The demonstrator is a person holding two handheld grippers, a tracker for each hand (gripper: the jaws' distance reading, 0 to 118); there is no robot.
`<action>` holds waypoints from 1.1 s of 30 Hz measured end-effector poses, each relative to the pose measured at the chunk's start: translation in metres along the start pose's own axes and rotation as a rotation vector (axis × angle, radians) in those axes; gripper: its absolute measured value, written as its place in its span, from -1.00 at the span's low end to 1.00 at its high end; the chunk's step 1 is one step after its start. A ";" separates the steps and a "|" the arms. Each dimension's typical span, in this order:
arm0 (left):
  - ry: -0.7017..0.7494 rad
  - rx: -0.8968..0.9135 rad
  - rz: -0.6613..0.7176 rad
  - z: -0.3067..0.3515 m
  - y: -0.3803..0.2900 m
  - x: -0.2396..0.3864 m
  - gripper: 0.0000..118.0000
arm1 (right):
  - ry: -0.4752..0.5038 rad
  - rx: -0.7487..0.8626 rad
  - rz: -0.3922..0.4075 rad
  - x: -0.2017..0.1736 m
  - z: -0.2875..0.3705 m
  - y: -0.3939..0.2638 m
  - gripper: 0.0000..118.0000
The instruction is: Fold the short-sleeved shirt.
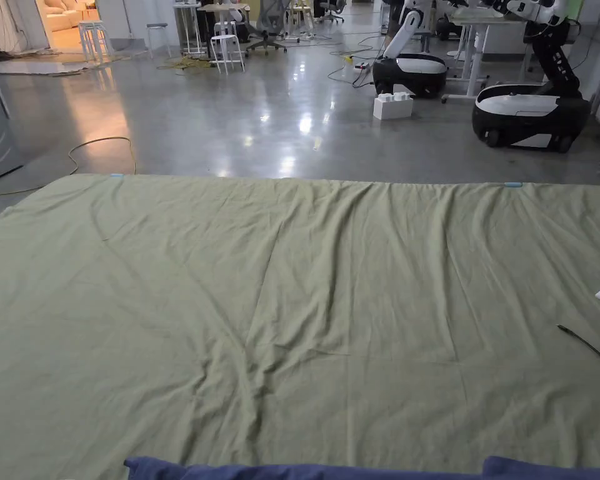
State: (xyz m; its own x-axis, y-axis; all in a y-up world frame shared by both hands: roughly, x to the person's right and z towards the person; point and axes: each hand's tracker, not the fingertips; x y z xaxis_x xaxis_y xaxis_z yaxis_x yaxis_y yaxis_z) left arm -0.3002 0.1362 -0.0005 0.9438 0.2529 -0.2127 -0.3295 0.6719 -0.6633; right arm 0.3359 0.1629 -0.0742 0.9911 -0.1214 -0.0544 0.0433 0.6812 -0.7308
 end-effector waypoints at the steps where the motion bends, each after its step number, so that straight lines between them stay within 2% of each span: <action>1: 0.005 -0.016 -0.029 -0.005 -0.004 0.001 -0.85 | -0.009 -0.003 0.010 -0.003 -0.003 -0.005 -0.98; 2: 0.043 -0.027 -0.059 -0.009 -0.008 0.002 -0.60 | -0.013 -0.008 0.018 -0.005 -0.008 -0.010 -0.97; 3: 0.091 -0.031 -0.066 -0.010 -0.010 0.003 -0.25 | -0.016 -0.028 0.023 0.006 -0.020 -0.014 -0.87; 4: 0.102 -0.019 -0.063 -0.009 -0.011 0.003 0.12 | -0.028 -0.036 0.035 0.009 -0.023 -0.016 -0.58; 5: 0.097 0.003 -0.061 -0.001 -0.009 0.006 0.40 | -0.045 -0.027 0.038 0.008 -0.020 -0.015 -0.04; 6: 0.095 0.054 -0.053 0.010 -0.006 0.006 0.44 | -0.060 -0.021 0.046 0.008 -0.017 -0.014 0.19; 7: 0.094 0.101 -0.047 0.022 -0.001 0.008 0.44 | -0.046 0.026 0.053 0.009 -0.007 -0.010 0.21; 10: 0.093 0.304 -0.103 0.077 0.016 0.030 0.44 | -0.031 0.159 0.077 0.003 0.027 0.009 0.20; 14: 0.112 0.563 -0.236 0.152 0.039 0.079 0.49 | 0.021 0.397 0.099 -0.027 0.091 0.032 0.20; 16: 0.147 0.644 -0.294 0.180 0.045 0.103 0.50 | 0.041 0.506 0.093 -0.047 0.121 0.040 0.21; 19: 0.194 0.734 -0.300 0.207 0.046 0.131 0.49 | 0.073 0.632 0.092 -0.067 0.152 0.048 0.21; 21: 0.178 0.768 -0.310 0.217 0.044 0.144 0.43 | 0.094 0.670 0.110 -0.080 0.162 0.049 0.16; 22: 0.168 0.791 -0.315 0.220 0.041 0.151 0.37 | 0.114 0.688 0.125 -0.084 0.167 0.049 0.03; 24: 0.168 0.792 -0.349 0.224 0.039 0.162 0.00 | 0.141 0.690 0.139 -0.094 0.172 0.050 -0.60; 25: 0.152 0.792 -0.371 0.224 0.039 0.164 -0.18 | 0.145 0.715 0.157 -0.098 0.175 0.049 -0.74; 26: 0.142 0.786 -0.383 0.224 0.039 0.168 -0.28 | 0.148 0.729 0.175 -0.102 0.176 0.050 -0.74; 27: 0.135 0.782 -0.396 0.223 0.039 0.170 -0.28 | 0.150 0.721 0.177 -0.104 0.177 0.050 -0.74; 28: 0.136 0.782 -0.403 0.222 0.038 0.173 -0.64 | 0.155 0.713 0.184 -0.107 0.176 0.050 -0.74; 29: 0.142 0.789 -0.403 0.222 0.037 0.175 -0.92 | 0.152 0.711 0.194 -0.110 0.176 0.049 -0.80; 30: 0.121 0.794 -0.401 0.224 0.037 0.175 -0.93 | 0.140 0.715 0.215 -0.114 0.177 0.049 -0.90; 31: 0.056 0.766 -0.395 0.225 0.038 0.176 -1.00 | 0.125 0.731 0.240 -0.116 0.178 0.048 -0.93; 32: 0.075 0.778 -0.389 0.225 0.037 0.178 -1.00 | 0.126 0.748 0.256 -0.118 0.180 0.050 -1.00; 33: 0.080 0.784 -0.390 0.223 0.036 0.181 -1.00 | 0.139 0.727 0.236 -0.117 0.178 0.049 -1.00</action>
State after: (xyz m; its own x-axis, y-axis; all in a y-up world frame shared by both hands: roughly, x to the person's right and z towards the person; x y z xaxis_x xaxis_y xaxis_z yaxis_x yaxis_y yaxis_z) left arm -0.1471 0.3618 0.0974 0.9819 -0.1241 -0.1431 0.1222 0.9923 -0.0221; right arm 0.2442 0.3391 0.0179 0.9616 0.0288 -0.2730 -0.0476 0.9969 -0.0624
